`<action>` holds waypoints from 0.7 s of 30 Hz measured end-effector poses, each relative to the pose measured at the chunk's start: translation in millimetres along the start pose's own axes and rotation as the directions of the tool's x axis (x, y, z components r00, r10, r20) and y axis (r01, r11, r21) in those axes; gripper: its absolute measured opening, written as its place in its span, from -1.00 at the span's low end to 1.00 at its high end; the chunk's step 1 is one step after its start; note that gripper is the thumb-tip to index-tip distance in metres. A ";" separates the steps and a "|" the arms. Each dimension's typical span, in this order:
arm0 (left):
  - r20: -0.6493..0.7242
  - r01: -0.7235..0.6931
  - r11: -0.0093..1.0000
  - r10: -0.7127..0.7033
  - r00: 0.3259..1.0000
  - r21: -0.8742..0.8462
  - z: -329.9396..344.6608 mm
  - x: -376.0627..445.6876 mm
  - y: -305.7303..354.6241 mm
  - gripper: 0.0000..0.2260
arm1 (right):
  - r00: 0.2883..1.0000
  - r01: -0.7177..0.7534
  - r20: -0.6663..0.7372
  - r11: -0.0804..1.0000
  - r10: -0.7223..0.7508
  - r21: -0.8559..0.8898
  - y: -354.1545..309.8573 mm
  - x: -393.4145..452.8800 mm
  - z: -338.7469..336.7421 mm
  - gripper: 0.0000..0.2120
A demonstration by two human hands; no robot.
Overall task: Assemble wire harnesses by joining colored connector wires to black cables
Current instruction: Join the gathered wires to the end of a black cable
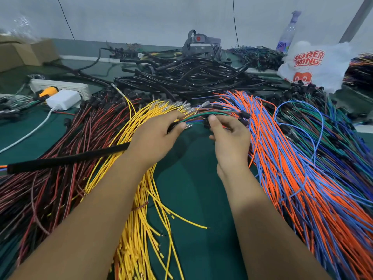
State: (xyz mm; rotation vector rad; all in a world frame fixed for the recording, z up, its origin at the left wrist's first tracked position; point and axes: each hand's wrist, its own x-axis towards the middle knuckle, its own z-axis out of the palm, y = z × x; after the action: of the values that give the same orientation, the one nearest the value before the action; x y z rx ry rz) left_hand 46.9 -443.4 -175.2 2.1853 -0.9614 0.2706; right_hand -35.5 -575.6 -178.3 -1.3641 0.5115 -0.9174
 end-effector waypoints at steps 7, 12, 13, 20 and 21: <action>0.038 -0.006 0.990 0.012 0.999 -0.137 -3.4 -1.9 0.9 -0.84 | 0.992 0.096 0.079 0.995 -0.094 -0.020 1.4 -2.1 1.7 -0.79; 0.056 0.030 0.977 -0.019 0.998 -0.209 -1.0 -1.3 1.0 -0.69 | 0.987 0.094 0.136 0.995 -0.088 -0.042 0.8 -4.9 2.9 -0.79; 0.057 0.044 0.976 -0.032 0.998 -0.213 -0.6 -0.9 0.5 -0.69 | 0.986 0.079 0.151 0.996 -0.073 -0.035 0.0 -5.3 3.0 -0.79; 0.008 0.067 0.862 -0.073 0.997 -0.502 -6.1 -0.5 2.9 -0.82 | 0.998 -0.032 0.049 0.993 0.027 0.113 -2.2 -4.9 4.3 -0.87; 0.017 0.081 0.835 -0.086 0.996 -0.545 -7.1 -0.9 3.6 -0.80 | 0.999 -0.036 0.041 0.992 0.031 0.122 -2.0 -4.2 3.8 -0.87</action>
State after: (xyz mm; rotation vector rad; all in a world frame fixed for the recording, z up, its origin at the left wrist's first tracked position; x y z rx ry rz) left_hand 44.3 -439.7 -168.6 1.6865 -0.8109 -0.0412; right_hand -35.5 -569.9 -176.5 -1.2563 0.4403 -0.8790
